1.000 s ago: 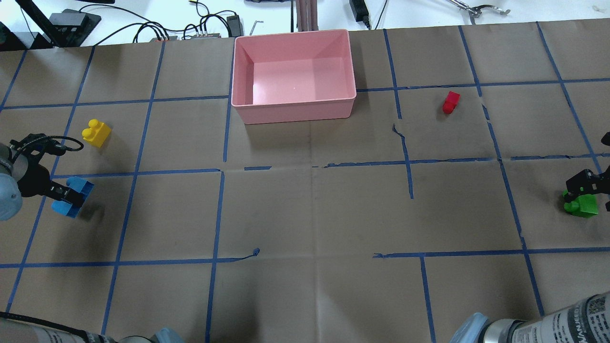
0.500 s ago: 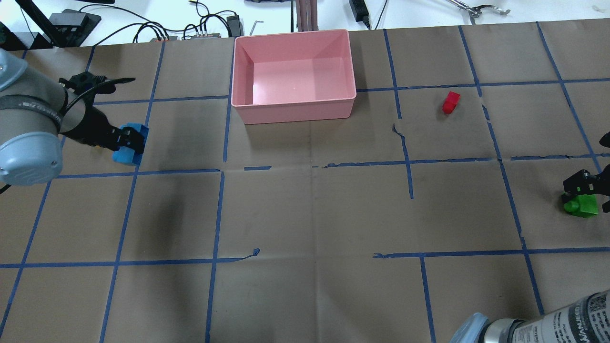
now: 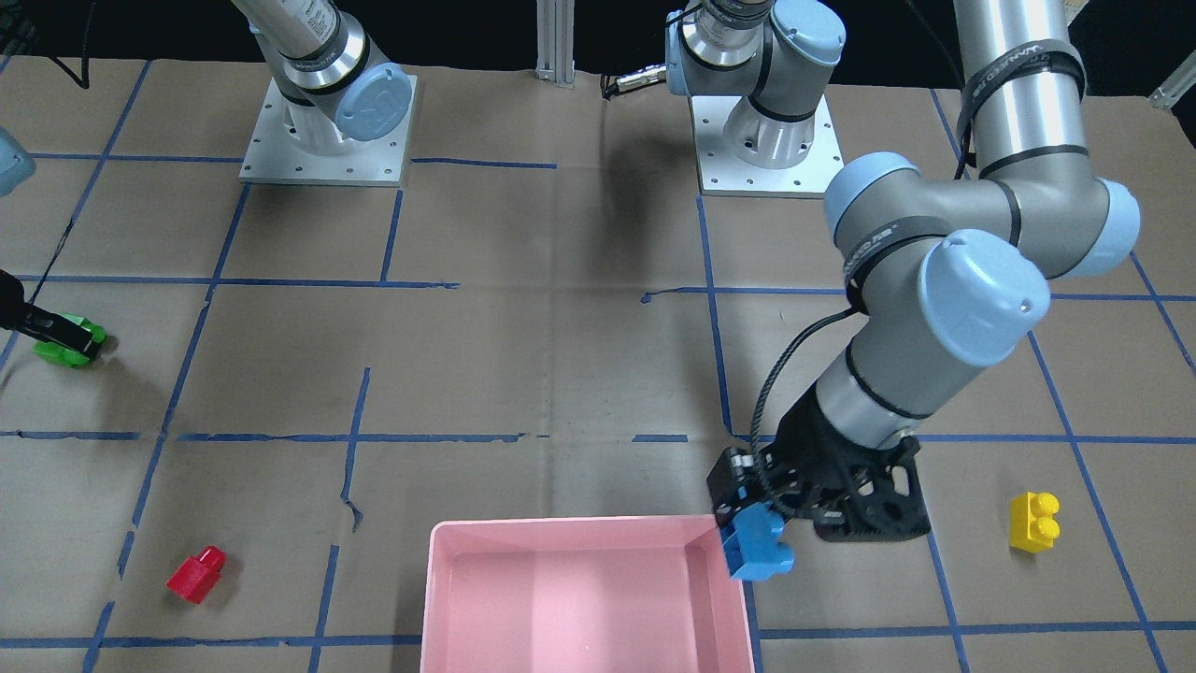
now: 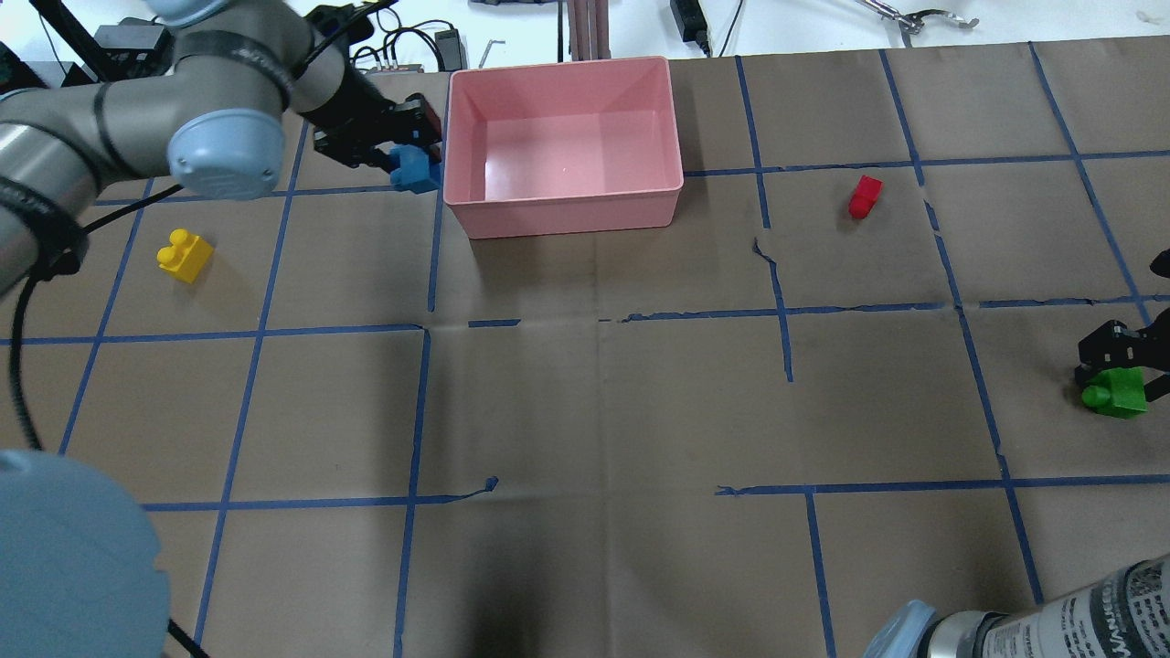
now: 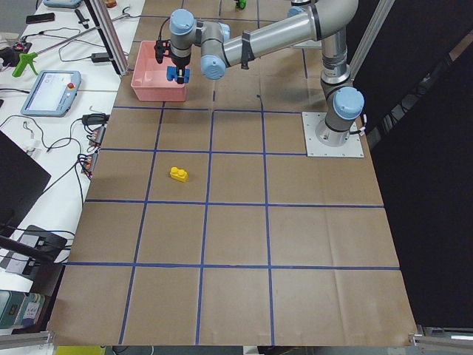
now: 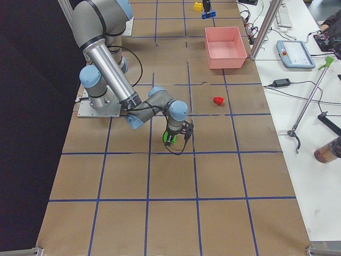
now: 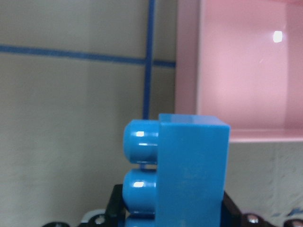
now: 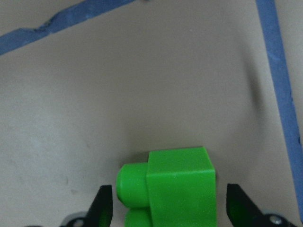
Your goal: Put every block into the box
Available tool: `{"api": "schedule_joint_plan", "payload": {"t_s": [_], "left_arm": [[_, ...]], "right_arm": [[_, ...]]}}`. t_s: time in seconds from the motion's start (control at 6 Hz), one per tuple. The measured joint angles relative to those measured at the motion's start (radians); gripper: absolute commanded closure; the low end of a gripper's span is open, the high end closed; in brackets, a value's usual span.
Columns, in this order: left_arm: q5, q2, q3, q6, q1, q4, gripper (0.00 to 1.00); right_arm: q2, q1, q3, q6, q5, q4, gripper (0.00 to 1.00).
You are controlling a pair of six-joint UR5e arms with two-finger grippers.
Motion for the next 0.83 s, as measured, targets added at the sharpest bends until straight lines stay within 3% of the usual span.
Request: {"api": "schedule_joint_plan", "payload": {"t_s": [0.17,0.33,0.5,0.67,0.83], "left_arm": [[-0.003,-0.123,0.156,-0.092,-0.064,0.005,0.96],[-0.006,-0.210,0.256,-0.153,-0.116,0.020,0.83],[-0.005,-0.273,0.310,-0.185,-0.159,0.040,0.38],[-0.003,-0.302,0.328,-0.177,-0.178,0.051,0.35],[0.000,-0.309,0.328,-0.138,-0.184,0.055,0.20]], "right_arm": [[0.000,0.000,0.002,0.000,0.006,-0.001,0.35],[0.000,0.000,0.002,0.000,0.006,-0.001,0.46],[-0.001,0.000,0.002,0.000,0.004,0.000,0.53],[-0.002,0.000,0.002,0.000,0.000,0.001,0.53],[-0.005,0.000,0.000,0.001,-0.002,0.002,0.53]]}}
